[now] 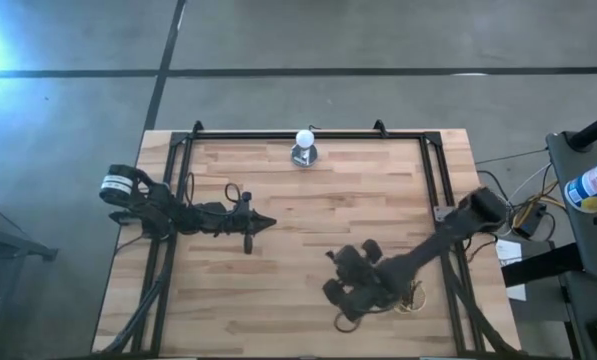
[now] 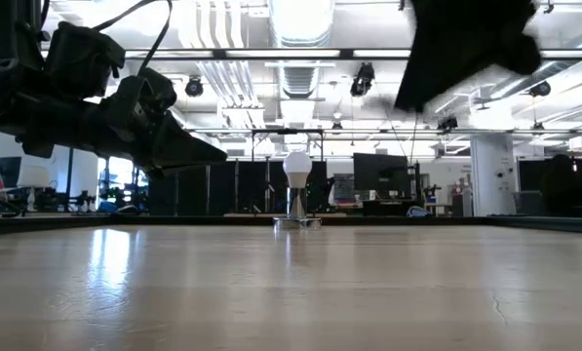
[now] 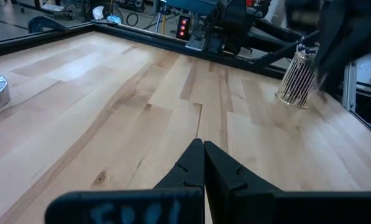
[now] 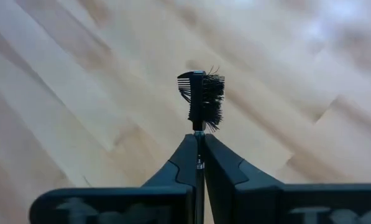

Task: Pick & Place Makeup Supplies
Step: Put the silver makeup brush into the gold makeup holder

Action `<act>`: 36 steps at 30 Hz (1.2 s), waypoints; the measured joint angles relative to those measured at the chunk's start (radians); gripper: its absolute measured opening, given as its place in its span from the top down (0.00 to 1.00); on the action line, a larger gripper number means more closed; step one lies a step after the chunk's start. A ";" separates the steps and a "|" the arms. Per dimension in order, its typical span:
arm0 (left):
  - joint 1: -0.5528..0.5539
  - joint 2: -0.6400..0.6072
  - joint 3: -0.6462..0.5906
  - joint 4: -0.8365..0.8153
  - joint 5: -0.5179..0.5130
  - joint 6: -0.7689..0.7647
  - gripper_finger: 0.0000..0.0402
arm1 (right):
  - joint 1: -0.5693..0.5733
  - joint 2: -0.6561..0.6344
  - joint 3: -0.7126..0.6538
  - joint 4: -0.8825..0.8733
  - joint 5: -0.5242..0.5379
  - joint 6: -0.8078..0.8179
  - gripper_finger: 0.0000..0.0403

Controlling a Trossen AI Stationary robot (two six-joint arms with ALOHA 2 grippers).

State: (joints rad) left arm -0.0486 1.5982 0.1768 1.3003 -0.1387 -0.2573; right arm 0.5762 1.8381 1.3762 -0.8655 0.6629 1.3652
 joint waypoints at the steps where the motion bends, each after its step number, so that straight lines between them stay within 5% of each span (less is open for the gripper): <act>1: 0.000 0.000 0.000 0.000 0.000 0.000 1.00 | 0.018 -0.025 0.000 -0.020 0.039 0.000 0.98; 15: 0.000 0.000 -0.002 0.001 0.000 -0.016 1.00 | 0.301 -0.272 -0.006 -0.284 0.389 -0.004 0.98; 22: 0.001 -0.001 -0.003 0.001 -0.005 0.013 1.00 | 0.459 -0.337 -0.067 -0.327 0.420 0.017 0.98; 36: 0.001 -0.002 -0.003 0.000 -0.008 -0.001 1.00 | 0.677 -0.355 -0.365 -0.278 0.464 0.420 0.98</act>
State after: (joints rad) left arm -0.0475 1.5963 0.1734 1.3006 -0.1471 -0.2579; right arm 1.2533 1.4826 1.0113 -1.1436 1.1274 1.7855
